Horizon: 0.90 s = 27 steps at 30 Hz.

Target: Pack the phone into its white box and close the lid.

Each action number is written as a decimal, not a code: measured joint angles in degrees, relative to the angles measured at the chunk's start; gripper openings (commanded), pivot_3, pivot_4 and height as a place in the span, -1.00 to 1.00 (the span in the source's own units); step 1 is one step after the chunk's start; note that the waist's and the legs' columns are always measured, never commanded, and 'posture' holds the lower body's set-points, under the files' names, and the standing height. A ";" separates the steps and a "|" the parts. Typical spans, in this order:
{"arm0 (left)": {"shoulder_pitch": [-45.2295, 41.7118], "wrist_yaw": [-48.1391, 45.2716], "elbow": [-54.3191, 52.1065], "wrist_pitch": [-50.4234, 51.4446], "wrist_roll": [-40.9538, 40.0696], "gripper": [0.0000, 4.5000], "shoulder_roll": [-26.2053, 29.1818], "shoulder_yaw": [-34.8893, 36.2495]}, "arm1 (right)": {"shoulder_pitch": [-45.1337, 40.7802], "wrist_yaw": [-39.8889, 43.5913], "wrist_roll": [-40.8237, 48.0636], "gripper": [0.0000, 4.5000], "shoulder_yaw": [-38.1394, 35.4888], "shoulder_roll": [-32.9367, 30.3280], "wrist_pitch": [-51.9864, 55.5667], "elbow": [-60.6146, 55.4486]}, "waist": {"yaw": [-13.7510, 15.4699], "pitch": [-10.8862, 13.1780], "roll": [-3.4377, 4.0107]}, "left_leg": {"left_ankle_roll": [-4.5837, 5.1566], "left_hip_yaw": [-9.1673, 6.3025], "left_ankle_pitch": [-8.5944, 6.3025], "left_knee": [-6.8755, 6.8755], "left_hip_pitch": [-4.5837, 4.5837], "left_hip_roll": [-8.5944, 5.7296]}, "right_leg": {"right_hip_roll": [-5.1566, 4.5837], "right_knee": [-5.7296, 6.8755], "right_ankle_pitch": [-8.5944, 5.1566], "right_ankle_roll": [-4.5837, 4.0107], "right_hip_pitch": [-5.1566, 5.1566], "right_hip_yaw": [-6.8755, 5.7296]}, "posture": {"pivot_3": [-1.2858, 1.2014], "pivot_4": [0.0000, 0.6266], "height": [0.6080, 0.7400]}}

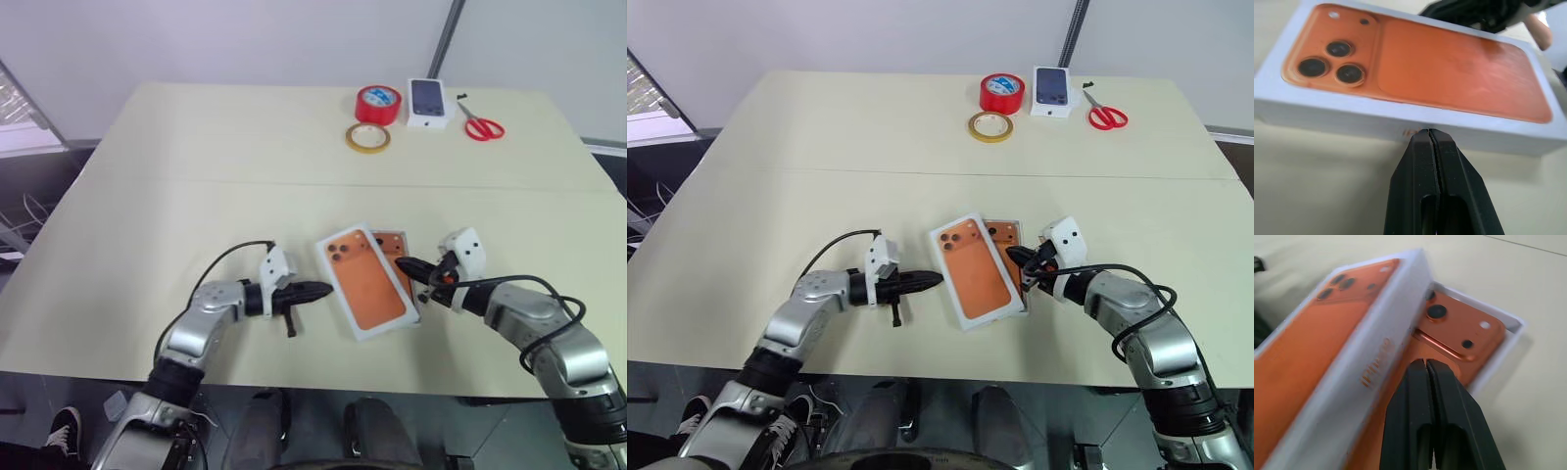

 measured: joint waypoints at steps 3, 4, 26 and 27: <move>-1.77 0.69 2.38 -0.89 0.57 -1.00 -2.15 0.05 | -0.23 -0.25 -0.73 -0.97 -0.87 0.26 0.00 -0.02 | 0.17 -0.01 0.01 | 0.00 0.00 0.00 0.01 -0.01 -0.05 | -0.04 -0.02 0.00 0.00 0.02 -0.01 | 0.03 -0.52 1.00; -2.14 1.13 2.88 -0.90 0.60 -1.00 -2.71 0.10 | -0.16 -0.25 -1.17 -0.97 -1.15 0.26 -0.02 -0.06 | 0.15 -0.01 0.00 | 0.00 0.00 0.00 0.01 -0.01 -0.05 | -0.04 -0.02 0.00 0.00 0.02 -0.01 | 0.03 -0.52 1.00; -8.46 4.88 11.24 -2.65 3.03 -1.00 -10.81 -0.52 | 0.73 0.21 -9.53 -0.97 -3.11 0.87 -3.42 2.42 | 0.00 0.02 -0.02 | 0.00 -0.01 0.01 0.03 -0.02 -0.06 | 0.12 0.03 0.01 0.04 0.00 -0.04 | 0.03 -0.52 1.00; -8.45 4.88 11.18 -2.57 2.99 -1.00 -10.79 -0.52 | 0.38 0.01 -9.67 -0.97 -3.23 0.88 -3.47 2.61 | -0.01 0.02 -0.02 | 0.00 -0.01 0.01 0.03 -0.02 -0.06 | 0.12 0.03 0.01 0.04 0.00 -0.04 | 0.03 -0.52 1.00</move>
